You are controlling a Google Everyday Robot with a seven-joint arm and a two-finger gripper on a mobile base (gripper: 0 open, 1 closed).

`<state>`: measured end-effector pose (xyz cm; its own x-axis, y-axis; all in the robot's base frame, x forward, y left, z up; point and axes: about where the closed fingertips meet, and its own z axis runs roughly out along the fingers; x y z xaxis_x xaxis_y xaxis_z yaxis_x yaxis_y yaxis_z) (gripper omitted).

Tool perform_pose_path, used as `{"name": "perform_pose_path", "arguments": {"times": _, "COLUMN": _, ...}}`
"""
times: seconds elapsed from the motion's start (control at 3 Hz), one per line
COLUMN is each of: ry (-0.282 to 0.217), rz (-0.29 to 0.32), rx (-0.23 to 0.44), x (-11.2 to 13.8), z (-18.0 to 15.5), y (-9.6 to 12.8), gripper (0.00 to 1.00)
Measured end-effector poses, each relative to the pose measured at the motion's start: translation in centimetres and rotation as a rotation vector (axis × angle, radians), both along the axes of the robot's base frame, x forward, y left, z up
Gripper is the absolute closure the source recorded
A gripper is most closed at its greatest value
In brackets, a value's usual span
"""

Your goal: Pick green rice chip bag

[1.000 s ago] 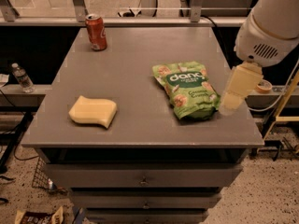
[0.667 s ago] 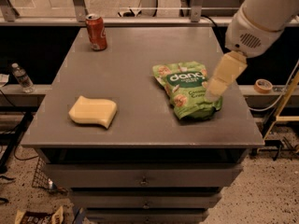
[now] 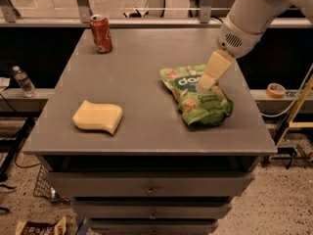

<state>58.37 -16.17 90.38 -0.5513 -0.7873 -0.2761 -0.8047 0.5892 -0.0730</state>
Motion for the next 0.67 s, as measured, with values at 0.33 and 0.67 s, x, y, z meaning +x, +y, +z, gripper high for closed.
{"name": "perform_pose_path", "arguments": {"times": 0.33, "ry": 0.103, "rz": -0.096, "rx": 0.034, "x": 0.4, "z": -2.7, "y": 0.6, "gripper": 0.00}}
{"name": "perform_pose_path", "arguments": {"times": 0.67, "ry": 0.184, "rz": -0.151, "rx": 0.055, "x": 0.3, "z": -4.6, "y": 1.5, "gripper": 0.00}}
